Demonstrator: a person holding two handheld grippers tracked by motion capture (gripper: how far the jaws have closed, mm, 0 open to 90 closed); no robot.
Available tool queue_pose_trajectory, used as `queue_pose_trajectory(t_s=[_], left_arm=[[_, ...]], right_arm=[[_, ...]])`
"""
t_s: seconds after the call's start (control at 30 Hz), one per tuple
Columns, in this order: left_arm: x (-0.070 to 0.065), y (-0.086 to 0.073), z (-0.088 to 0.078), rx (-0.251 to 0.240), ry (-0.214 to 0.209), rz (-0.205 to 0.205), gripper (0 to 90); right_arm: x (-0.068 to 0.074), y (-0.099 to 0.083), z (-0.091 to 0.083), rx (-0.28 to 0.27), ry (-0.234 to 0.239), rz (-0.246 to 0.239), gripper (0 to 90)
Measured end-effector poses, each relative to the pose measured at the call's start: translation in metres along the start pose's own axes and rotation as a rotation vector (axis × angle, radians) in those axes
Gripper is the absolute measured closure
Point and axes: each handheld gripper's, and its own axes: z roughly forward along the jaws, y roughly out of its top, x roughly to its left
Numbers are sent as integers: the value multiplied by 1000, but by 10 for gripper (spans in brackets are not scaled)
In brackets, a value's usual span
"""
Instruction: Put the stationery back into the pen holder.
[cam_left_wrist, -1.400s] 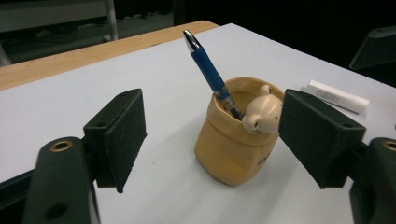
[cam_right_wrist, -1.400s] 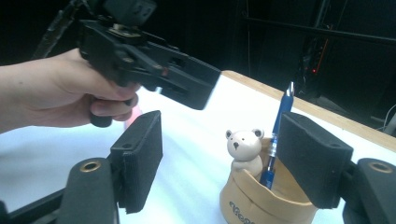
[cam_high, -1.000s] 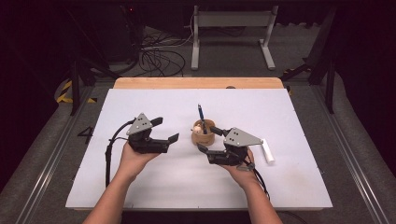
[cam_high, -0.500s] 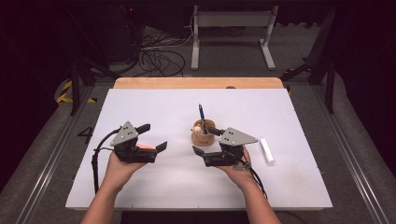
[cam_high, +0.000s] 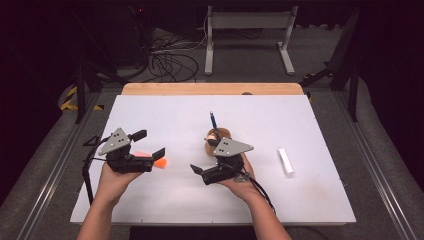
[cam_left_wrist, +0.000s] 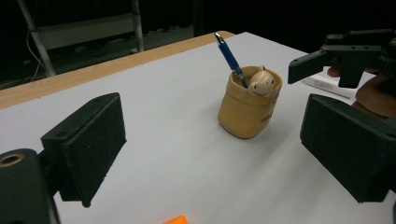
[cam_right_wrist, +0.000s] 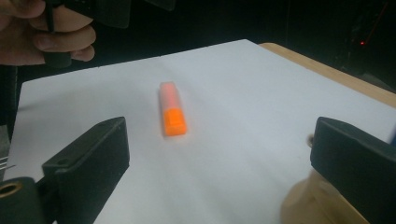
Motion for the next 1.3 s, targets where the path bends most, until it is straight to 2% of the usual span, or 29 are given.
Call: queue_pose_trajectory(t_s=[0.17, 0.37, 0.57, 0.9, 1.1, 1.3], left_arm=[[5, 1, -7, -3, 1, -13, 75], [11, 3, -13, -10, 3, -22, 77], [15, 4, -19, -29, 4, -32, 79], [18, 4, -23, -36, -1, -39, 79], [19, 3, -22, -26, -2, -32, 80], [20, 3, -23, -30, -5, -42, 80]], right_arm=[[9, 7, 18, 28, 27, -25, 21], [11, 11, 38, 51, 37, -8, 5], [13, 13, 56, 83, 51, -45, 85], [14, 10, 88, 155, 77, -46, 192], [15, 9, 102, 187, 88, -50, 279], [16, 9, 114, 212, 105, -56, 344]])
